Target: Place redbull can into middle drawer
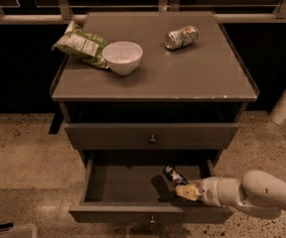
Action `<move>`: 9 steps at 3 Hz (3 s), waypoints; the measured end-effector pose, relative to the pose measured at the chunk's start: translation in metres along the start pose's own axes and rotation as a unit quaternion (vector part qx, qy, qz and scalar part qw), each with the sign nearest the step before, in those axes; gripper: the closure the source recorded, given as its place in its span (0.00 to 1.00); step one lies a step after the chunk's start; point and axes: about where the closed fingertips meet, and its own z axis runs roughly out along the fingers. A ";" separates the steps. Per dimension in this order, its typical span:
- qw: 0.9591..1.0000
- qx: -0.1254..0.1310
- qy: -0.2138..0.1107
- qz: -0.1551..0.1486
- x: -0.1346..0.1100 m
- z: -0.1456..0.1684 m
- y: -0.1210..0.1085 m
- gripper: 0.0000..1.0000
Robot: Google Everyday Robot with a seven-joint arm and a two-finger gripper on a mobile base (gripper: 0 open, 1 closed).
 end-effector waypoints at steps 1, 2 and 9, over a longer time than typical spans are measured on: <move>1.000 0.003 0.005 0.006 -0.005 0.015 -0.022 1.00; 1.000 0.007 0.011 0.017 -0.005 0.028 -0.040 1.00; 0.999 0.013 0.015 0.041 0.006 0.042 -0.057 0.00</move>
Offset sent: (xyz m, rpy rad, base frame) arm 0.0508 -0.0183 -0.0532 -0.0173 0.0621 -0.0431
